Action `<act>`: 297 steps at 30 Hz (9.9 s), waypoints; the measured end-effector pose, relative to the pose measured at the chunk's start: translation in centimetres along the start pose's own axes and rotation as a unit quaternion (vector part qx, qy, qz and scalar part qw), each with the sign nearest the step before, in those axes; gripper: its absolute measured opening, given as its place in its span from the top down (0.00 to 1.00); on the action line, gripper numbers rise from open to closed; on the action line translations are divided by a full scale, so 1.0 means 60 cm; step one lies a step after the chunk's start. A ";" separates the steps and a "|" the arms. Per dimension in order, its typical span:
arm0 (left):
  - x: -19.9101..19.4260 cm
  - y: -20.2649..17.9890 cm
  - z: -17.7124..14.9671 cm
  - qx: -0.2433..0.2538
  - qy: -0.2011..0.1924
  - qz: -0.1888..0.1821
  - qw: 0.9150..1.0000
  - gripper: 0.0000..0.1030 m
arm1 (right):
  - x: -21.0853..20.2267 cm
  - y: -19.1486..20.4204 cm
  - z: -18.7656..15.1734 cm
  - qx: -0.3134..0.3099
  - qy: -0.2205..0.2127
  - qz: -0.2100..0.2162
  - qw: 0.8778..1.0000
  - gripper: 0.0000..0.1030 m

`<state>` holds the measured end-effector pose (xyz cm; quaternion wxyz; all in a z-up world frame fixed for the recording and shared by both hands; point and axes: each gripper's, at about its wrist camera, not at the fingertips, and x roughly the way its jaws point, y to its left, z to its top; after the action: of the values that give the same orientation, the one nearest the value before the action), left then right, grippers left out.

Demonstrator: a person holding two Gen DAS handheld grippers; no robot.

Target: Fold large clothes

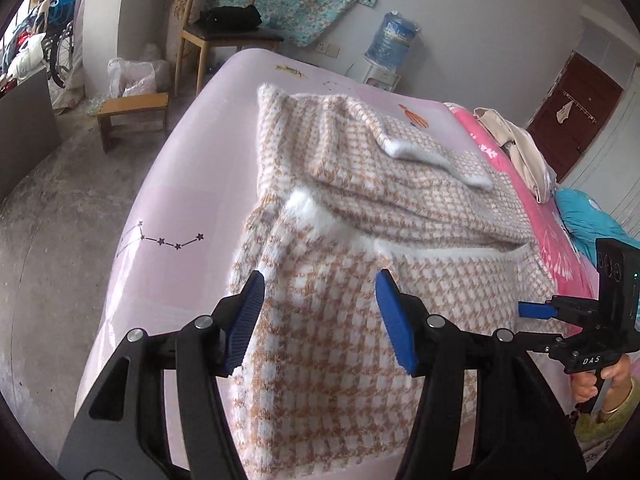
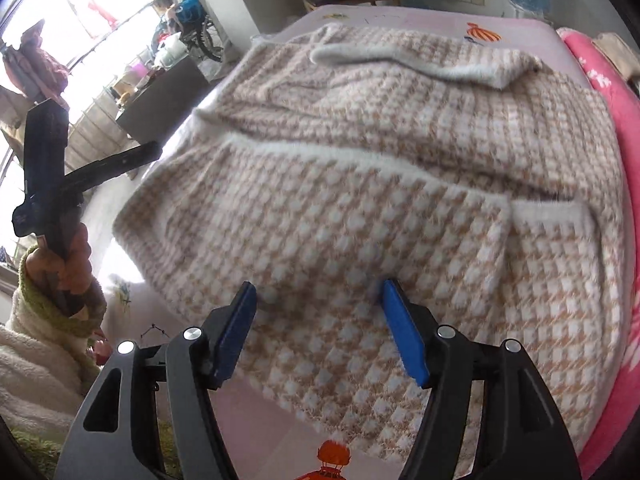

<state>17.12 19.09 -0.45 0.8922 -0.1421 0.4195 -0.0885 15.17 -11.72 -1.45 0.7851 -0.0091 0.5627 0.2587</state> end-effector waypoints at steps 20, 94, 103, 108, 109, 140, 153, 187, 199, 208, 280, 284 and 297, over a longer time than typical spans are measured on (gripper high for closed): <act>0.066 0.062 0.027 -0.060 0.046 -0.103 0.992 0.56 | 0.020 0.013 0.010 0.022 -0.002 -0.016 1.000 0.38; 0.078 -0.079 -0.007 0.100 0.054 0.191 0.975 0.65 | -0.021 -0.187 0.022 0.125 -0.021 -0.146 0.981 0.57; 0.078 -0.080 -0.008 0.100 0.054 0.192 0.975 0.65 | -0.021 -0.186 0.021 0.126 -0.021 -0.145 0.981 0.57; 0.078 -0.081 -0.008 0.100 0.054 0.192 0.975 0.65 | -0.021 -0.186 0.021 0.124 -0.021 -0.147 0.981 0.57; 0.078 -0.082 -0.008 0.100 0.054 0.192 0.975 0.65 | -0.021 -0.185 0.021 0.124 -0.022 -0.147 0.981 0.57; 0.071 -0.080 -0.011 0.113 0.043 0.191 0.974 0.67 | -0.015 -0.128 0.019 0.053 -0.031 -0.255 0.965 0.91; 0.005 -0.091 -0.027 0.153 -0.016 0.173 0.973 0.90 | -0.077 -0.082 -0.006 0.065 -0.099 -0.275 0.954 0.93; -0.020 -0.113 0.312 0.132 -0.155 0.098 0.974 0.93 | -0.206 -0.160 0.269 0.040 -0.278 -0.246 0.928 0.93; 0.223 -0.018 0.388 0.059 0.010 0.098 0.993 0.70 | -0.027 -0.359 0.349 0.163 -0.146 -0.149 0.964 0.72; 0.299 0.001 0.374 -0.013 0.085 0.014 0.996 0.53 | 0.071 -0.389 0.391 0.226 -0.091 -0.002 0.970 0.69; -0.154 -0.224 -0.017 0.099 -0.069 0.168 0.978 0.08 | -0.212 0.121 -0.039 0.056 -0.243 -0.269 0.930 0.06; -0.116 -0.229 -0.031 0.112 -0.021 0.191 0.975 0.08 | -0.186 0.110 -0.038 0.076 -0.218 -0.263 0.937 0.06; -0.070 -0.239 -0.065 0.101 0.035 0.203 0.973 0.08 | -0.128 0.076 -0.047 0.132 -0.144 -0.240 0.951 0.06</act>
<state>10.92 6.04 4.92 0.8862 0.0405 0.4590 0.0480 9.01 -11.69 5.61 0.8906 -0.0025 0.4544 -0.0155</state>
